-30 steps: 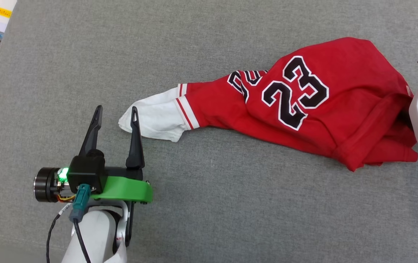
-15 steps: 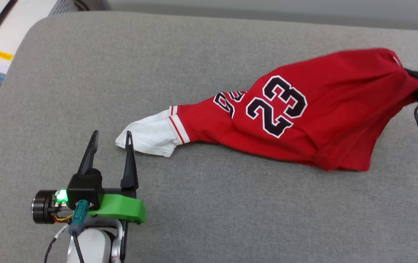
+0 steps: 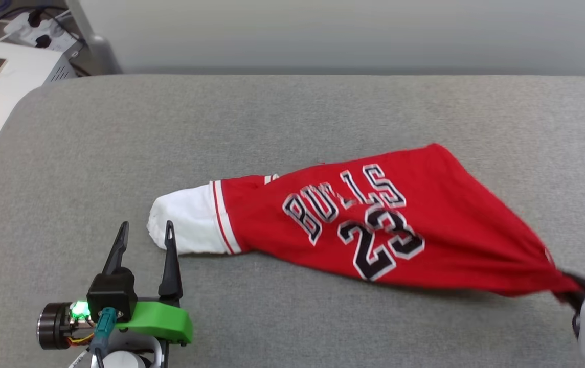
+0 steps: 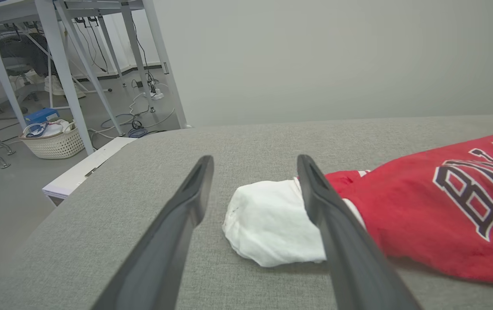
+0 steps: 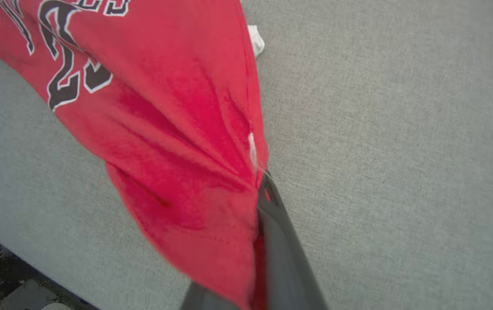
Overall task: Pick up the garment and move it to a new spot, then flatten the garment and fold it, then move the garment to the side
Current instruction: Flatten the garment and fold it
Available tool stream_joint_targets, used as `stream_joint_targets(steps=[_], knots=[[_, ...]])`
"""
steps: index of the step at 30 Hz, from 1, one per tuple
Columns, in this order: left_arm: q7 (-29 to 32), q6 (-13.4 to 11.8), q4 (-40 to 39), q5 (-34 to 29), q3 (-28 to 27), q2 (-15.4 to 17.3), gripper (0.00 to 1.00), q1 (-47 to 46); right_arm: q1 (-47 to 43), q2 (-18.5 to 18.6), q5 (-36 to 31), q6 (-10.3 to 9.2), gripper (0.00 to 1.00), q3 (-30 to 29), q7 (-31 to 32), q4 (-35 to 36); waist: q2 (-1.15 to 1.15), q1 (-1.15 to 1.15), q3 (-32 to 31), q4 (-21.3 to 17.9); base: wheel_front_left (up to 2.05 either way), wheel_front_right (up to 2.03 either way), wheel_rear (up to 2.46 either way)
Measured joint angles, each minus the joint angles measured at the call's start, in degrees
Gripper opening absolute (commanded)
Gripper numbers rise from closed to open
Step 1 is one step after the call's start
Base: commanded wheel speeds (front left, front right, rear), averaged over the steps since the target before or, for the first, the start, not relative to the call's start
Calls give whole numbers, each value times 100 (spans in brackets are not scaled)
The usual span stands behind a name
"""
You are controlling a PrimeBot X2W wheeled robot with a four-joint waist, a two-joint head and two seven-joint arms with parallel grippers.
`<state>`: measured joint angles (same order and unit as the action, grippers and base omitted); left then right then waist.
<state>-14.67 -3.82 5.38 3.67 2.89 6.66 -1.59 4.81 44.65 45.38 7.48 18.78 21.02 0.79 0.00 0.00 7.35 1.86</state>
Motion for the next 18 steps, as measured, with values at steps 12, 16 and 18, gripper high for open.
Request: stream_joint_targets(steps=[12, 16, 18], knots=[[0, 55, 47, -76, -47, -76, 100, 73, -1903, -1184, -265, 0, 0, -760, 192, -428, 0, 0, -138, -228, 0, 0, 0], [0, 63, 73, -77, -99, -77, 100, 75, -2010, -1379, -464, 1, 39, -877, 54, -493, 0, 0, -104, -252, 0, 0, 0], [0, 64, 87, -78, -129, -77, 100, 79, -1995, -1417, -539, 1, 100, -1050, -135, -411, 0, 0, -102, -279, 0, 0, 0]])
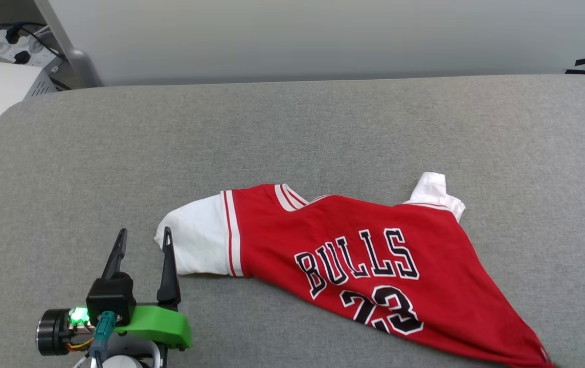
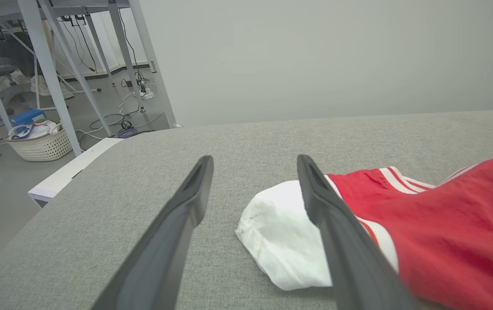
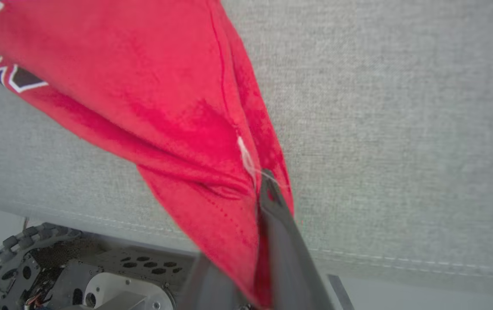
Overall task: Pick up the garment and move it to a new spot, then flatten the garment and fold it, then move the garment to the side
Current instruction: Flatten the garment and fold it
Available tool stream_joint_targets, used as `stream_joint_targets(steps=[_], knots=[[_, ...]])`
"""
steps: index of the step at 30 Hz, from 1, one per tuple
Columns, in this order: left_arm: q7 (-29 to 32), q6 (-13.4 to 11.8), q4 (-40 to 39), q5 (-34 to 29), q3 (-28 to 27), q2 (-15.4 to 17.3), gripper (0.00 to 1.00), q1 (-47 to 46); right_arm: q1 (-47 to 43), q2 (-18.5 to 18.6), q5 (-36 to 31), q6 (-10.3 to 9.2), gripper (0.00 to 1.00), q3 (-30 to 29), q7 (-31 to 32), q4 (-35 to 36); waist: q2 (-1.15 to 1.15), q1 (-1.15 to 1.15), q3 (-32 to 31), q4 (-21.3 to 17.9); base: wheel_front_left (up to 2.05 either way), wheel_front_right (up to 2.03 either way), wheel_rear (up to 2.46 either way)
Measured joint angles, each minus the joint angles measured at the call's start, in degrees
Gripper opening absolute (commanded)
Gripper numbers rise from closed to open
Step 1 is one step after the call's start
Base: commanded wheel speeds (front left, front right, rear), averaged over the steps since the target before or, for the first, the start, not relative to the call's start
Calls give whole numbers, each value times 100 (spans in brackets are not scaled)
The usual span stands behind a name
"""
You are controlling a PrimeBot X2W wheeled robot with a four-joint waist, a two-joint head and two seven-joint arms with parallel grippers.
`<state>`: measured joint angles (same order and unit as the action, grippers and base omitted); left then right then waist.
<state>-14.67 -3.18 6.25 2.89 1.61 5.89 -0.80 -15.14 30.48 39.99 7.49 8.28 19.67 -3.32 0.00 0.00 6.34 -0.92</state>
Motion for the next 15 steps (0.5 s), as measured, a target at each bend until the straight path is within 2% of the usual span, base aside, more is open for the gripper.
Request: stream_joint_targets(steps=[7, 15], knots=[[0, 27, 29, -42, -19, -5, 100, 15, 235, 29, -254, 0, 100, -795, -546, 691, 0, 0, -69, -59, 0, 0, 0], [0, 51, 22, -59, -21, -16, 100, 19, 506, 213, -296, -1, 100, -1909, -515, 1781, 0, 0, -83, -37, 0, 0, 0]])
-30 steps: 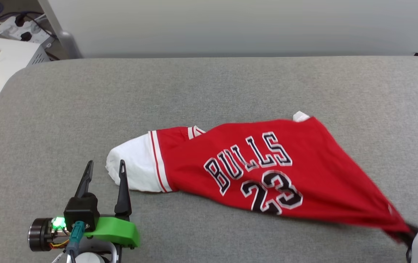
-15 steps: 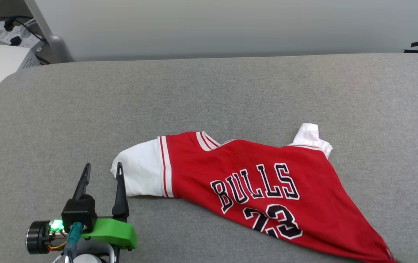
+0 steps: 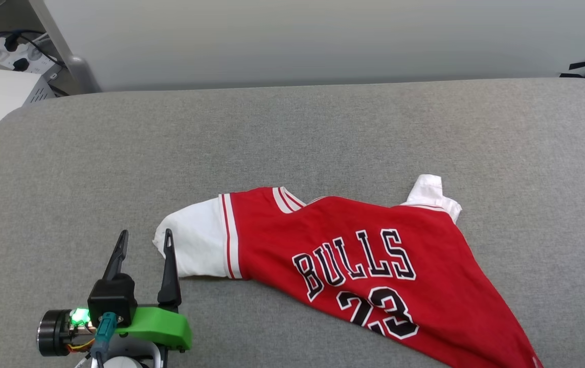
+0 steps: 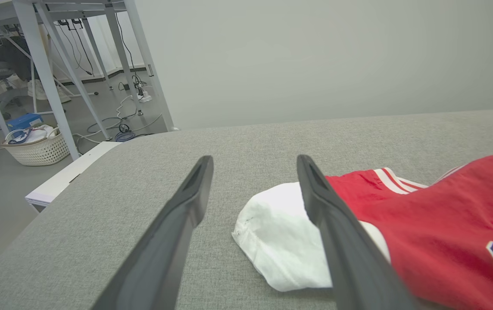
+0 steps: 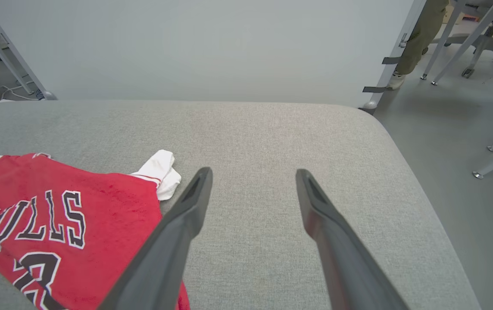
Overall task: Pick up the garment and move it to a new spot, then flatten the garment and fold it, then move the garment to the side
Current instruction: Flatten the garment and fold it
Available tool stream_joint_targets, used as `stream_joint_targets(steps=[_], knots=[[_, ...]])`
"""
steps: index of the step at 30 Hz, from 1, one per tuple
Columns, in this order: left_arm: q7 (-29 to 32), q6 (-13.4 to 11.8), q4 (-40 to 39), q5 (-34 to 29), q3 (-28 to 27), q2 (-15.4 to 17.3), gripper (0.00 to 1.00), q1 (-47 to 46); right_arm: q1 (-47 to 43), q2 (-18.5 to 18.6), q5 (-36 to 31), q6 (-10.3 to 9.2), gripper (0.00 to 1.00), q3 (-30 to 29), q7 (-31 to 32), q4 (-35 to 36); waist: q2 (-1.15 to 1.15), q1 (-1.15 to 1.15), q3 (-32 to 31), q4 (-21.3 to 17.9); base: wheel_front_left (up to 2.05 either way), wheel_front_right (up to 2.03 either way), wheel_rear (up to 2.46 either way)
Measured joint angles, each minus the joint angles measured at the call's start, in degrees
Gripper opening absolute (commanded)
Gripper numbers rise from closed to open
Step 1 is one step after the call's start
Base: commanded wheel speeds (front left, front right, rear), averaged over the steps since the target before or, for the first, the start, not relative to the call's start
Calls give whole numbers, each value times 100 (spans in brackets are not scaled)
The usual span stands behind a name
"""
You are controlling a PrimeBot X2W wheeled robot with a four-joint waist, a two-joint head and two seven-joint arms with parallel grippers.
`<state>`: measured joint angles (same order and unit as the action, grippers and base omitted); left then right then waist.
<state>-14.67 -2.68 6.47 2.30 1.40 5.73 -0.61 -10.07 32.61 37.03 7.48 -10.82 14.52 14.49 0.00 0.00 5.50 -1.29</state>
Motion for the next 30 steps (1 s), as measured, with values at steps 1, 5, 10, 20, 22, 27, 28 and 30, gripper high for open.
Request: stream_joint_targets(steps=[1, 5, 10, 20, 22, 27, 28, 30], knots=[[0, 0, -2, 0, -4, -2, 100, 1, 157, 88, 0, 0, 100, -165, 152, 294, 0, 0, 13, 6, 0, 0, 0], [0, 1, -20, 0, -11, -8, 100, -3, 651, 279, 2, 0, 100, -89, 411, 556, 0, 0, 89, 23, 0, 0, 0], [0, 45, -70, -36, 24, -22, 100, -49, 1651, 677, 56, 1, 100, 658, 903, 499, 0, 0, 271, 77, 0, 0, 0], [0, 143, -232, -79, 193, -60, 100, -552, 3728, 1083, 357, 1, 100, 2874, 2480, -580, 0, 0, 787, 336, 0, 0, 0], [0, 143, -286, -82, 216, -71, 100, -626, 4117, 1071, 407, 1, 100, 3223, 2728, -903, 0, 0, 897, 395, 0, 0, 0], [0, 143, -397, -83, 353, -110, 100, -822, 4931, 894, 408, 1, 100, 4030, 3184, -1852, 0, 1, 1206, 553, 0, 0, 0], [0, 143, -414, -83, 385, -132, 100, -860, 5052, 872, 403, 1, 100, 4178, 3231, -2047, 0, 1, 1269, 592, 0, 0, 0], [0, 143, -430, -83, 415, -166, 100, -925, 5227, 853, 359, 1, 100, 4443, 3267, -2396, 0, 1, 1380, 666, 0, 0, 0]])
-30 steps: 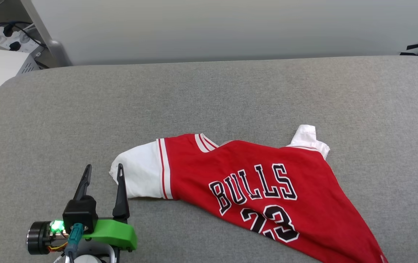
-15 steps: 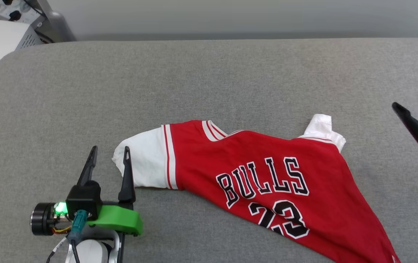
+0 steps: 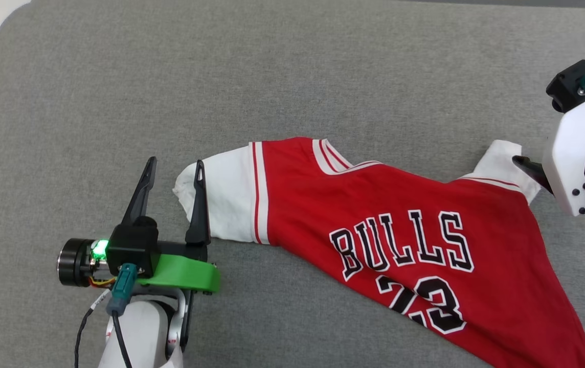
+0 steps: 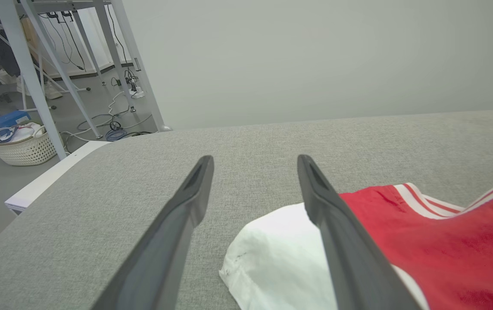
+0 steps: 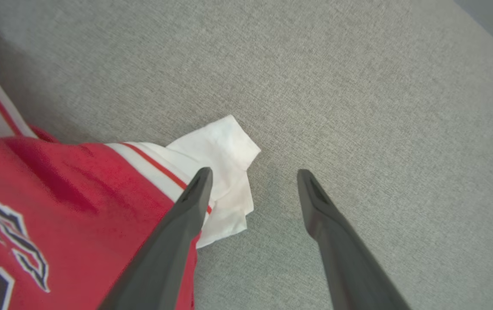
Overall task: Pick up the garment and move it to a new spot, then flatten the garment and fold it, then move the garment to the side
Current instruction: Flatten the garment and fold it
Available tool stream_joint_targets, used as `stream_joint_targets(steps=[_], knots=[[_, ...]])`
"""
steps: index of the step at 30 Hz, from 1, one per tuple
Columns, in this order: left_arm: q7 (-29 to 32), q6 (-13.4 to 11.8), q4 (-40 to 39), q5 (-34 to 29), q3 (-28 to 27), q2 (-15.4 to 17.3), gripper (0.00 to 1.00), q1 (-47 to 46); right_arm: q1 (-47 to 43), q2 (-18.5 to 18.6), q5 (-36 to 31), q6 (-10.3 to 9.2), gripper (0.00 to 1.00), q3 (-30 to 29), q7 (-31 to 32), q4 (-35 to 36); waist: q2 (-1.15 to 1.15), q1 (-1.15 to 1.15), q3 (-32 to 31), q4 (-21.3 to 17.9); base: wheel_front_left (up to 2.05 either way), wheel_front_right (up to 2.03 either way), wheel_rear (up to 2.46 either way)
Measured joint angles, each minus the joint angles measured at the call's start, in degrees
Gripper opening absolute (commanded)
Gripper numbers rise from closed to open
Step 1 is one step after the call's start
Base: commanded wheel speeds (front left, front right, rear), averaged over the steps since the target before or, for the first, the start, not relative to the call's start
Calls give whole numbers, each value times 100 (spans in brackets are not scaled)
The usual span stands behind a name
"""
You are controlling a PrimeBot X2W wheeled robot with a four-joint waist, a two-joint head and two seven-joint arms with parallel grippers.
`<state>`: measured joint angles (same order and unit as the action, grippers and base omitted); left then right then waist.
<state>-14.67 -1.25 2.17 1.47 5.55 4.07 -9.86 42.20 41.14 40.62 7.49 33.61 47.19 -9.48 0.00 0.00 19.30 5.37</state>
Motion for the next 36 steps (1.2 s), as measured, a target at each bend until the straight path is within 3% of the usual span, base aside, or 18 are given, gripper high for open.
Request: stream_joint_targets(steps=[5, 10, 11, 12, 13, 22, 29, 36], knots=[[0, -2, -48, 2, 52, -18, 100, -114, 169, -52, 9, 0, 100, 547, -97, -804, 0, 0, 253, 216, 0, 0, 0], [0, -9, -47, 9, 33, -23, 100, -118, 340, 81, 191, -1, 100, 859, -210, -1121, 0, 0, 424, 370, 0, 0, 0], [0, -10, -47, 9, 32, -26, 100, -122, 394, 110, 237, 0, 46, 936, -241, -1128, 1, 0, 446, 391, 0, 0, 0], [0, -29, -47, 9, 25, -27, 100, -124, 450, 138, 269, 3, 8, 1003, -345, -1126, 0, 0, 464, 405, 0, 0, 0], [0, -34, -44, 9, 18, -29, 100, -126, 486, 146, 305, 3, 0, 1047, -436, -1136, 0, 0, 471, 410, 0, 0, 0], [0, -46, 31, 9, -45, -37, 100, -130, 1098, -88, 414, 3, 0, 1455, -1580, -1155, 0, 0, 221, 328, 0, 0, 0], [0, -46, 77, 9, -56, -41, 100, -60, 1861, -183, 446, 3, 0, 1458, -2450, -1152, 0, 0, -80, 273, 0, 0, 0], [0, -51, 88, 9, -70, -45, 100, 119, 2000, -191, 441, 3, 0, 1414, -3333, -1336, 0, 0, -345, 232, 0, 0, 0]])
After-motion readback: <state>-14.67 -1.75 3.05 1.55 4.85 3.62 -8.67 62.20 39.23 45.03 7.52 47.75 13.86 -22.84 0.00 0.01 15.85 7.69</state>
